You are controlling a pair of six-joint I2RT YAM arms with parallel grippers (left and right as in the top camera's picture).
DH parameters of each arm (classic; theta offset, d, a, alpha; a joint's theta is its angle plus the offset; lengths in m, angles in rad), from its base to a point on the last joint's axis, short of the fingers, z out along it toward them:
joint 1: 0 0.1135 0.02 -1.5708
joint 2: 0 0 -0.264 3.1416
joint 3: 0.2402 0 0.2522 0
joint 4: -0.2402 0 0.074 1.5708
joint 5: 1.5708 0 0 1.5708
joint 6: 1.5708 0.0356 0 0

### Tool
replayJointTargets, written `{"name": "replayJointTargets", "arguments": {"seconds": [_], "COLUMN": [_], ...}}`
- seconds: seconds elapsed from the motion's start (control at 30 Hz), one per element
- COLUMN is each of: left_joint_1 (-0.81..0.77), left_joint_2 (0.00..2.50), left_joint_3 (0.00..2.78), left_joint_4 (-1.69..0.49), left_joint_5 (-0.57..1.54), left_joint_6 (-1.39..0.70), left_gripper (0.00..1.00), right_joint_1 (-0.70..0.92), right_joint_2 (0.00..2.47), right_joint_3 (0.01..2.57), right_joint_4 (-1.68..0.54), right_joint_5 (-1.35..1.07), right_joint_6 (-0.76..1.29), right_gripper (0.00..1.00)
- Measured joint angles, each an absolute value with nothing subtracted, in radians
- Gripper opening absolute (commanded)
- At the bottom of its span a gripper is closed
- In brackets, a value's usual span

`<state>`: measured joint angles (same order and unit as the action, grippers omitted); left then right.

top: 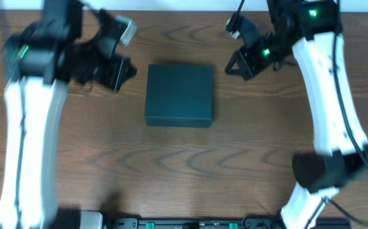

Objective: Pack container

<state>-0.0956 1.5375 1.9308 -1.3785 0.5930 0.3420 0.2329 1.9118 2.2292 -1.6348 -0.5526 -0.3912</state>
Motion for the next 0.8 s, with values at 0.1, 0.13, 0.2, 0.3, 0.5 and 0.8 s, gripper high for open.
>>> {"name": "replayJointTargets", "arguments": {"seconds": [0.1, 0.13, 0.2, 0.3, 0.5, 0.8], "left_joint_1": [-0.096, -0.097, -0.098, -0.1, -0.1, -0.1], "left_joint_2": [1.31, 1.243, 1.105, 0.933, 0.723, 0.667], "left_joint_3": [1.766, 1.71, 1.591, 1.432, 1.225, 1.164], "left_joint_4": [-1.356, -1.348, -1.331, -1.327, -1.326, -1.275], "left_joint_5": [0.596, 0.596, 0.594, 0.572, 0.557, 0.546], "left_joint_6": [0.345, 0.345, 0.345, 0.336, 0.3, 0.271], "left_gripper": [0.06, 0.06, 0.06, 0.06, 0.2, 0.95], "right_joint_1": [0.302, 0.327, 0.373, 0.421, 0.44, 0.442], "right_joint_2": [1.766, 1.711, 1.608, 1.464, 1.151, 0.712], "right_joint_3": [2.162, 2.129, 2.049, 1.886, 1.44, 0.991], "right_joint_4": [-1.646, -1.65, -1.647, -1.611, -1.418, -1.256], "right_joint_5": [-0.55, -0.546, -0.535, -0.51, -0.479, -0.466], "right_joint_6": [-0.402, -0.403, -0.401, -0.38, -0.275, -0.085], "right_gripper": [0.02, 0.02, 0.02, 0.02, 0.02, 0.99]}}
